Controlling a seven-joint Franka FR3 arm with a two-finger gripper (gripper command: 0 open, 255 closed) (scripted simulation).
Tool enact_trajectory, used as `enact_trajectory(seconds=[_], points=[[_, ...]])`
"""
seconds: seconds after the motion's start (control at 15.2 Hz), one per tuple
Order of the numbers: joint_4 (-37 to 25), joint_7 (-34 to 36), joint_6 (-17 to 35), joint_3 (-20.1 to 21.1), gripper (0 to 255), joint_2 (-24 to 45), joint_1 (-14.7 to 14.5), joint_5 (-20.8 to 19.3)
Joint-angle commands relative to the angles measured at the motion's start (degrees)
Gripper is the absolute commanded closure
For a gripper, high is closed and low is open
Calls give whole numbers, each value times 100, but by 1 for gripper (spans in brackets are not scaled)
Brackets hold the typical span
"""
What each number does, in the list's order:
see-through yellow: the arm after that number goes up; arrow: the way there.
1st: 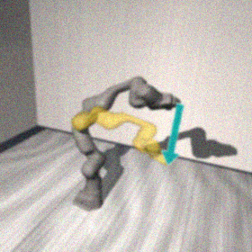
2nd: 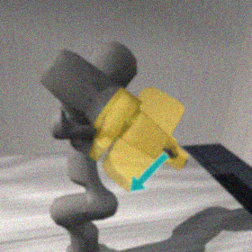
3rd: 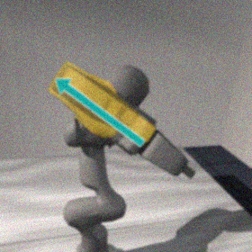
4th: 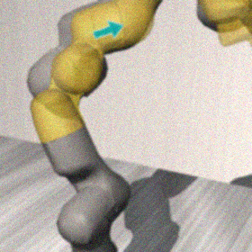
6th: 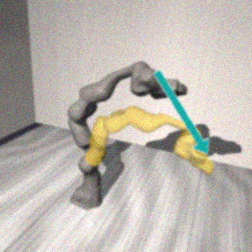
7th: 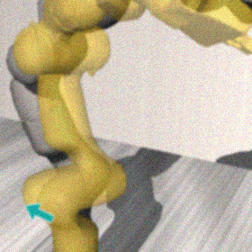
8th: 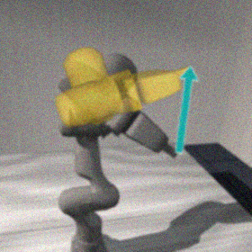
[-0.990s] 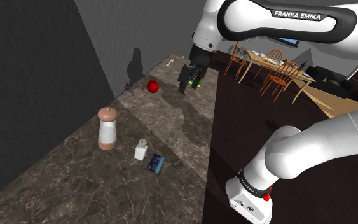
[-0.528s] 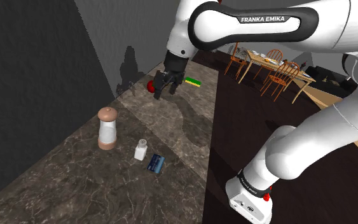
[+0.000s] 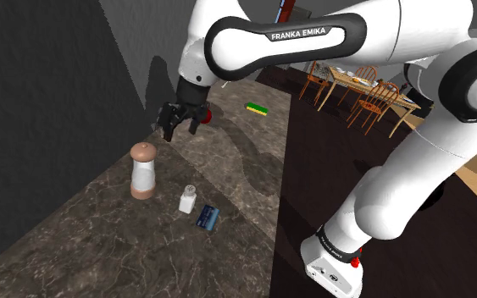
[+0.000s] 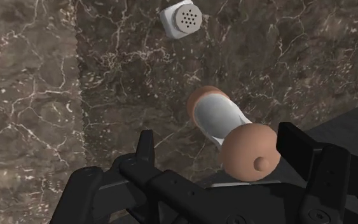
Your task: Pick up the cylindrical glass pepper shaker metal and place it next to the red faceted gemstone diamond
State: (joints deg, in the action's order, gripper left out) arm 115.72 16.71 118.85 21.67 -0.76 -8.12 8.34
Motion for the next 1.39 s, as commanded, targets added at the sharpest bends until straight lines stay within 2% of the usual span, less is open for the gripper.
enact_trajectory(seconds=[0.0,0.26,0.79,1.32], points=[[-256,150,155,81,0,374,-76,-108],[-962,489,336,187,0,1206,-301,-416],[-744,571,844,174,0,1507,-389,-537],[-744,571,843,174,0,1506,-389,-537]])
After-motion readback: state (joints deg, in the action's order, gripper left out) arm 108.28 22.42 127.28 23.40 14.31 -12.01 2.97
